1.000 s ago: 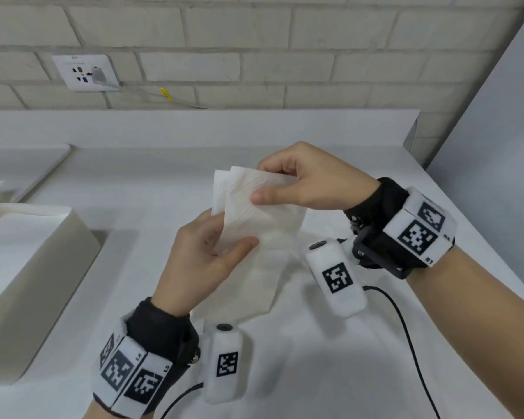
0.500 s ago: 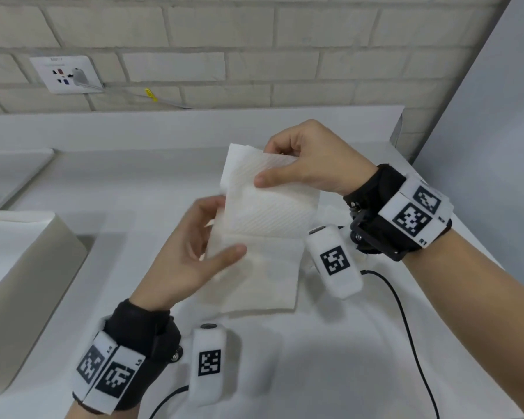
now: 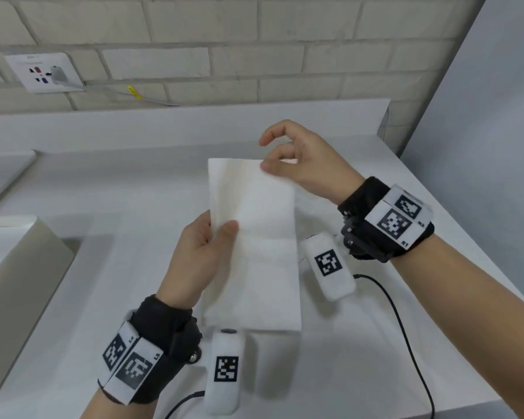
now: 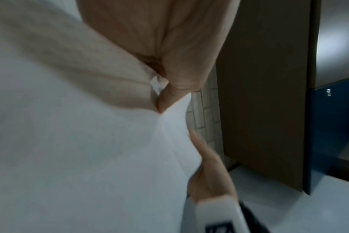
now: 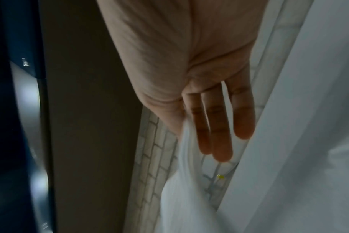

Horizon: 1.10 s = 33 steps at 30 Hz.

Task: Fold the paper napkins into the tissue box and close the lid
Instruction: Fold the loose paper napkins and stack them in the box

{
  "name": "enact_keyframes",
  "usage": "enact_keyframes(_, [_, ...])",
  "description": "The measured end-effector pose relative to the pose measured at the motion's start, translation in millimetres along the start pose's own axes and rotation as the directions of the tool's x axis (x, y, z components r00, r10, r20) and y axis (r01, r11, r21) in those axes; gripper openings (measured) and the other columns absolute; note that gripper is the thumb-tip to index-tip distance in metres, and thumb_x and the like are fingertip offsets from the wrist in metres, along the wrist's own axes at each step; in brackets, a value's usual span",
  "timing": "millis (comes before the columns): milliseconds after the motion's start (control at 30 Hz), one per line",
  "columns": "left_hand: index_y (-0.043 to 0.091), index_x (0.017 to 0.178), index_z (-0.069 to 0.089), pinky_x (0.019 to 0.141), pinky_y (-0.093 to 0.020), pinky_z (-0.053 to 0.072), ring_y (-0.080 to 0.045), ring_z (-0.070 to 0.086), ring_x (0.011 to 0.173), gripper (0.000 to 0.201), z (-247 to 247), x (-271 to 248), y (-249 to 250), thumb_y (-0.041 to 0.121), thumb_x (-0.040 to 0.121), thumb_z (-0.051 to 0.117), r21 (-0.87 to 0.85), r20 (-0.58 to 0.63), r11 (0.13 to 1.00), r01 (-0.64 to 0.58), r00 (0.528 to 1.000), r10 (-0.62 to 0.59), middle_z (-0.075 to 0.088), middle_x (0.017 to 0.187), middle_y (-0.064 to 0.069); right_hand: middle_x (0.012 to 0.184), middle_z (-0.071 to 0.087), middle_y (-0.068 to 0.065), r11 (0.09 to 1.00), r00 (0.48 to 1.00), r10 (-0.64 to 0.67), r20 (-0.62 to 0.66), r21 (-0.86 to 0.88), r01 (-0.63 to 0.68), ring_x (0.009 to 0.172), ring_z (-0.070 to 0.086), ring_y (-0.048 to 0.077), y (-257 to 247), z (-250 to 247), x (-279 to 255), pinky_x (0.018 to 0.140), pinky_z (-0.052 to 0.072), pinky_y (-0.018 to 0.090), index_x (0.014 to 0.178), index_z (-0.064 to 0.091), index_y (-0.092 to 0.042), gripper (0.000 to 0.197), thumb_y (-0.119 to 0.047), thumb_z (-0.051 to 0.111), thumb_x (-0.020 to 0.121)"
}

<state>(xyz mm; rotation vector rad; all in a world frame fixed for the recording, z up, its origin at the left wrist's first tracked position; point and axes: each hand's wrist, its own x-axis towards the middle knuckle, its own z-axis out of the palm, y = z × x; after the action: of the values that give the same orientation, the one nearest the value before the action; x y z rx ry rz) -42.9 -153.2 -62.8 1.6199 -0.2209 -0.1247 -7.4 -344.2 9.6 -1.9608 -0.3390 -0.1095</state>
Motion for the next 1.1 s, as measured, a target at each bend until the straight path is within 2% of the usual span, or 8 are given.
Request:
enact_keyframes(133, [0.015,0.101,0.062,0.075,-0.034,0.050,-0.020,0.066,0.087,0.019,-13.2,3.0,-12.7,0.008,0.099,0.044,-0.020,-0.166,0.998,0.057,0.984,-0.060,0.070,0.096,-0.002,0.082,0.061,-0.002,0.951,0.961,0.259,-0.096,-0.151,-0.271,0.078,0.060,0.018,46.7,-20.3,-1.1,0.066,0.046,0.026,0.093,0.052,-0.014,0.005,-0.017,0.055,0.092])
enact_keyframes(233, [0.017,0.095,0.060,0.071,-0.031,0.049,-0.020,0.065,0.085,0.023,-22.4,3.1,-17.6,0.005,0.098,0.041,-0.042,-0.240,0.996,0.077,0.967,-0.085,0.068,0.094,-0.002,0.101,0.056,0.002,0.728,0.878,0.474,-0.064,-0.533,-0.431,0.092,0.050,0.016,84.7,-28.0,-9.2,0.075,0.037,0.025,0.104,0.055,-0.009,0.023,-0.026,0.060,0.089])
enact_keyframes(333, [0.017,0.090,0.059,0.067,-0.029,0.047,-0.019,0.063,0.081,0.022,-25.0,4.3,-17.7,0.004,0.098,0.042,-0.050,-0.286,0.996,0.078,0.954,-0.089,0.066,0.089,-0.001,0.115,0.051,0.004,0.604,0.806,0.591,0.030,-0.678,-0.419,0.099,0.048,0.018,98.9,-17.6,-19.4,0.080,0.038,0.026,0.118,0.050,-0.009,0.044,-0.035,0.063,0.085])
enact_keyframes(467, [0.016,0.090,0.058,0.067,-0.030,0.048,-0.020,0.062,0.080,0.020,-23.3,5.9,-18.9,0.005,0.098,0.043,-0.065,-0.300,0.993,0.102,0.947,-0.117,0.066,0.089,-0.002,0.118,0.050,0.007,0.553,0.801,0.597,0.043,-0.745,-0.373,0.106,0.051,0.024,106.0,3.4,-21.0,0.087,0.045,0.033,0.126,0.038,-0.009,0.069,-0.039,0.072,0.075])
enact_keyframes(733, [0.015,0.112,0.053,0.071,-0.031,0.049,-0.021,0.063,0.091,0.025,-25.2,6.7,-22.0,-0.001,0.095,0.043,-0.090,-0.315,0.994,0.066,0.945,-0.091,0.066,0.102,-0.001,0.081,0.051,-0.001,0.734,0.877,0.479,0.020,-0.556,-0.389,0.078,0.049,0.017,97.2,2.0,-14.4,0.057,0.034,0.019,0.095,0.059,-0.006,0.015,-0.012,0.064,0.082])
enact_keyframes(867, [0.038,0.143,0.019,0.085,-0.036,0.050,-0.021,0.063,0.098,0.068,-28.9,6.2,-24.5,-0.002,0.094,0.044,-0.093,-0.347,0.995,0.024,0.936,-0.055,0.063,0.116,-0.005,0.074,0.054,-0.008,0.890,0.957,0.288,-0.017,-0.365,-0.274,0.068,0.051,0.008,71.0,-7.4,-18.7,0.061,0.036,0.018,0.081,0.056,-0.013,0.008,-0.015,0.058,0.089])
enact_keyframes(967, [0.056,0.129,0.031,0.097,-0.041,0.047,-0.020,0.059,0.110,0.074,-33.1,8.2,-24.6,-0.007,0.092,0.041,-0.023,-0.330,1.000,-0.013,0.944,0.005,0.058,0.128,-0.003,0.083,0.063,-0.002,0.975,0.988,0.155,-0.027,-0.158,-0.157,0.077,0.059,0.011,38.6,-13.7,-22.8,0.070,0.044,0.024,0.089,0.063,-0.006,0.009,-0.012,0.057,0.090])
enact_keyframes(1100, [0.032,0.098,0.067,0.088,-0.022,0.044,-0.012,0.059,0.105,0.047,-30.3,10.6,-16.9,-0.005,0.093,0.038,0.057,-0.287,0.998,-0.003,0.958,0.019,0.066,0.120,0.004,0.076,0.064,-0.005,0.994,0.999,0.041,0.030,0.102,-0.043,0.068,0.060,0.001,2.0,-8.9,-25.3,0.063,0.045,0.012,0.084,0.064,-0.010,0.008,-0.008,0.058,0.089])
